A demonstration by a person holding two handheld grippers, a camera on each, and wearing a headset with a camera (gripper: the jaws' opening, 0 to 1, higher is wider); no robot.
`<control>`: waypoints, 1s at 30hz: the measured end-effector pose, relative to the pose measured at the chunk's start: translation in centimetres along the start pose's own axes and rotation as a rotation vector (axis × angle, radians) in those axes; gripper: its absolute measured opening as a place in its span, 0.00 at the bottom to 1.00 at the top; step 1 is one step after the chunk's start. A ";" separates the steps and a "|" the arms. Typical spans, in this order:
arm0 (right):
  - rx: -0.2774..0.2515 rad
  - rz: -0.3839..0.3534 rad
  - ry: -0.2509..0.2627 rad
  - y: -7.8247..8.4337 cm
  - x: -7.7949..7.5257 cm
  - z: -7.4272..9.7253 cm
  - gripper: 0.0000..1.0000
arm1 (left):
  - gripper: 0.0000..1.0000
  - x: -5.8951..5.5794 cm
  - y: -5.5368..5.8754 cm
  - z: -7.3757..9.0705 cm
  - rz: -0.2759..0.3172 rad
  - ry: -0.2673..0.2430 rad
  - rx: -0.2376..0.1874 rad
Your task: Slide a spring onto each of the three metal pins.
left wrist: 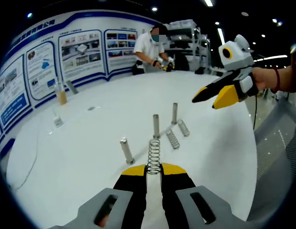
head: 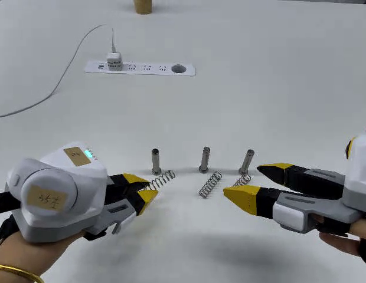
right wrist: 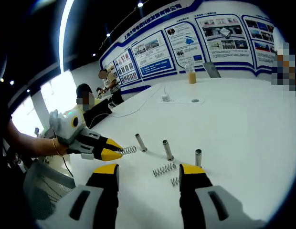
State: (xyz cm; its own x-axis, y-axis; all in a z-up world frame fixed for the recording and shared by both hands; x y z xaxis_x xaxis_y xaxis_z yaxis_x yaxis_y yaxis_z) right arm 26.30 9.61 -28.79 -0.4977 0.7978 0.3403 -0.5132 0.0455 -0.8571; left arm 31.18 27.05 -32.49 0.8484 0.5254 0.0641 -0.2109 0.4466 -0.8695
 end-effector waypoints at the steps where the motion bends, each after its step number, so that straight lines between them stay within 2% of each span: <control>1: -0.006 -0.007 -0.009 -0.1 0.2 -0.1 0.51 | 0.10 -0.1 -0.2 0.1 0.004 -0.001 -0.011; 12: -0.081 -0.094 -0.072 -1.8 2.1 -1.5 0.44 | 0.10 -1.5 -2.2 1.7 -0.009 -0.003 -0.127; 17: -0.098 -0.133 -0.094 -2.1 2.7 -2.0 0.42 | 0.10 -1.9 -2.8 2.3 -0.009 0.002 -0.177; 21: -0.120 -0.178 -0.114 -2.4 3.2 -2.3 0.38 | 0.10 -2.1 -3.1 2.6 -0.011 0.000 -0.201; 25: -0.142 -0.228 -0.143 -2.5 3.7 -2.6 0.35 | 0.10 -2.3 -3.8 3.1 0.010 0.007 -0.264; 30: -0.172 -0.274 -0.180 -2.8 4.5 -2.9 0.32 | 0.10 -2.6 -4.4 3.5 0.016 0.005 -0.300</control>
State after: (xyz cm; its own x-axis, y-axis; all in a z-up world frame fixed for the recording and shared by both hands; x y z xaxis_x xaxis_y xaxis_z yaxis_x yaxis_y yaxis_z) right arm 27.53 14.79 -25.94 -0.4814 0.6242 0.6154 -0.5267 0.3552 -0.7723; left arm 28.24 26.26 -27.09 0.8488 0.5265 0.0478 -0.0717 0.2042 -0.9763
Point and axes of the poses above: the centre of the closed fingertips' face, and the gripper's own axes: z roughly backward along the fingers, x roughly to its left, y roughly out of its underside, the point moved 5 cm from there along z, roughly backward along the fingers, and after that the axes turned 3 degrees about -y, right-handed, at the moved point
